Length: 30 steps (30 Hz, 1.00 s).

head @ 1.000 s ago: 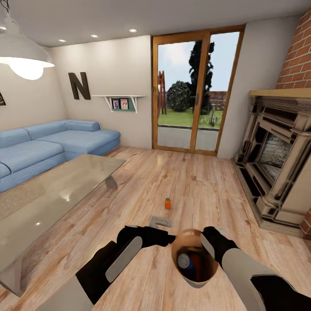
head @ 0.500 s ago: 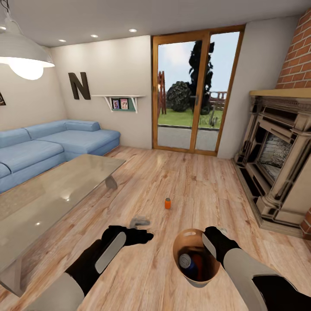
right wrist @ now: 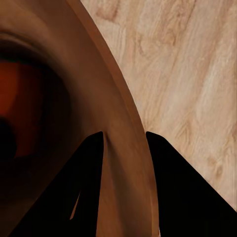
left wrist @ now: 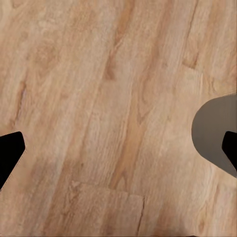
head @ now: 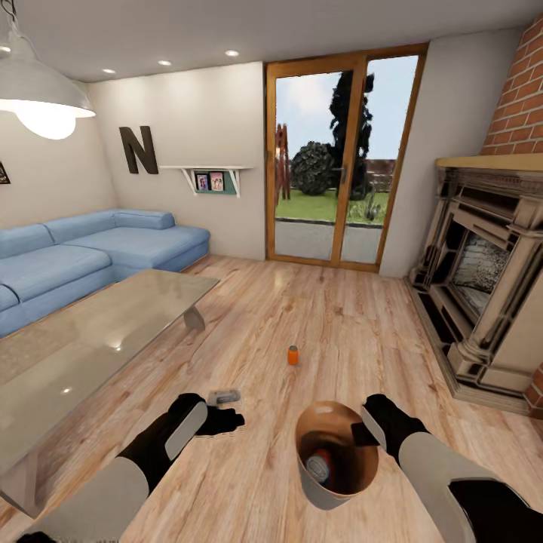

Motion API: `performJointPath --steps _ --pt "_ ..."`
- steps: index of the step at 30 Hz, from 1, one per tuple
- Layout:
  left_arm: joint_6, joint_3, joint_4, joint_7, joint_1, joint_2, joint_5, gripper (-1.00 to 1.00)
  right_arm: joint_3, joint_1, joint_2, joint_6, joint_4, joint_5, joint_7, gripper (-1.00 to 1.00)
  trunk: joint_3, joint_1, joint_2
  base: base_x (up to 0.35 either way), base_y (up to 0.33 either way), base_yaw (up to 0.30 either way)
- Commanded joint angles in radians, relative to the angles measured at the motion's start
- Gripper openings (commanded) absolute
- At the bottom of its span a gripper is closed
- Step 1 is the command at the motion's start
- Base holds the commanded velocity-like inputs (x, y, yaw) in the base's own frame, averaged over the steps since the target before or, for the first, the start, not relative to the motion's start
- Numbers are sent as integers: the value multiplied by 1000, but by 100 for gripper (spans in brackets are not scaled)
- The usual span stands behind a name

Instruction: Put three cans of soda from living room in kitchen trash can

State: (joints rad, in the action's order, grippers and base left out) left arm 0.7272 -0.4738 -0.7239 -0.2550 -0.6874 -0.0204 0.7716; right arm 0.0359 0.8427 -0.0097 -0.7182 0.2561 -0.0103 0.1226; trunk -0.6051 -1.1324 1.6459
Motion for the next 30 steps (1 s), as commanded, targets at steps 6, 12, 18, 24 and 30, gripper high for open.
performJointPath --steps 6,12,18,24,30 --pt "-32 -1 92 1 -21 2 -2 100 -8 0 -8 -3 -1 20 -26 -100 0 0 0 61 0 0" --pt "-87 -8 215 0 -25 5 -4 100 -8 -3 -10 1 -3 19 -29 -100 0 0 0 59 0 0" --pt "-143 -9 256 1 -24 6 -4 100 -7 -14 -26 46 -6 19 -29 -100 0 0 0 14 0 0" --pt "-181 -10 264 0 -19 8 -4 100 -7 -66 -56 137 -15 19 -32 -100 0 0 0 3 0 0" --pt "-238 -11 267 2 -15 9 -4 100 -6 -119 -66 218 -18 20 -32 -100 0 0 0 0 0 0"
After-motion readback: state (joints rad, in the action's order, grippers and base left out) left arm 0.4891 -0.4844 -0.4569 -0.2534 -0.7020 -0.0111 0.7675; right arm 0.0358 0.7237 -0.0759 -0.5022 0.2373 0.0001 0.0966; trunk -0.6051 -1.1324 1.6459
